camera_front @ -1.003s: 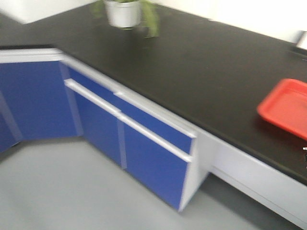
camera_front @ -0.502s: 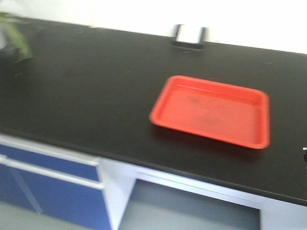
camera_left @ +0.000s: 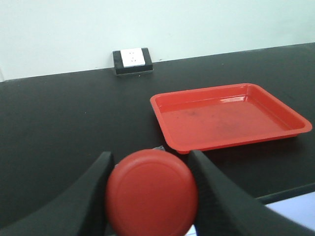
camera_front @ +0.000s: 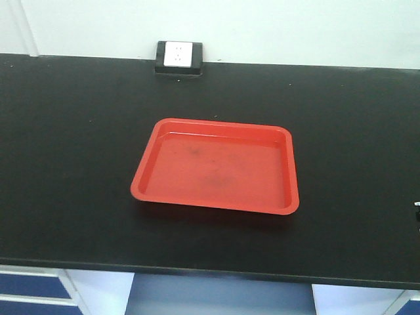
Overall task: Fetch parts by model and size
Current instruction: 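Drive up to the counter with the red tray and stop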
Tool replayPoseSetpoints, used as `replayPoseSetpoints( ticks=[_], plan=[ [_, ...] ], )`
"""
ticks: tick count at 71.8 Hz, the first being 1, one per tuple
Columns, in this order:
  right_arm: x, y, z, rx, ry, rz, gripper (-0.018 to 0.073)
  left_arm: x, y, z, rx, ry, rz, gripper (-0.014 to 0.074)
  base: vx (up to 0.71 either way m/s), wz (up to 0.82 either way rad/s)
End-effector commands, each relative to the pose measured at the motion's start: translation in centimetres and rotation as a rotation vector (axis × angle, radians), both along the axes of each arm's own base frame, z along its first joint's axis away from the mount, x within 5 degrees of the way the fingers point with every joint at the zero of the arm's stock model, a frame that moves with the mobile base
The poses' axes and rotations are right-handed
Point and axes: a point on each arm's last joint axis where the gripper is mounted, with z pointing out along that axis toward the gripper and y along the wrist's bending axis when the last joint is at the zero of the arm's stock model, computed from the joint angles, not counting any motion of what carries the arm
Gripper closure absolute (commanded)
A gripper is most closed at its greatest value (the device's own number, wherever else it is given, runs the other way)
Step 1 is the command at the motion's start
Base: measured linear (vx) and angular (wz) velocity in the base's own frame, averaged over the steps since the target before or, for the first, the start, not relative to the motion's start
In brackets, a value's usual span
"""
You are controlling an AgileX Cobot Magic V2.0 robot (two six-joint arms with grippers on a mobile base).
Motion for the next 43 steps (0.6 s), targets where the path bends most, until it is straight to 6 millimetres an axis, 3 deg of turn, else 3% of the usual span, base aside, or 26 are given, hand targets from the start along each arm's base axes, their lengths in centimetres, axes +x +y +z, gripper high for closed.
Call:
replayPoseSetpoints(
  ticks=[1, 43],
  plan=[
    [-0.01, 0.03, 1.48, 0.014, -0.093, 0.0, 0.0569, 0.02, -0.09, 1.4, -0.026, -0.084, -0.016, 0.0603, 0.12, -0.16],
    [-0.01, 0.03, 1.48, 0.014, -0.093, 0.0, 0.0569, 0.02, -0.09, 1.4, -0.026, -0.084, -0.016, 0.0603, 0.09, -0.05]
  ],
)
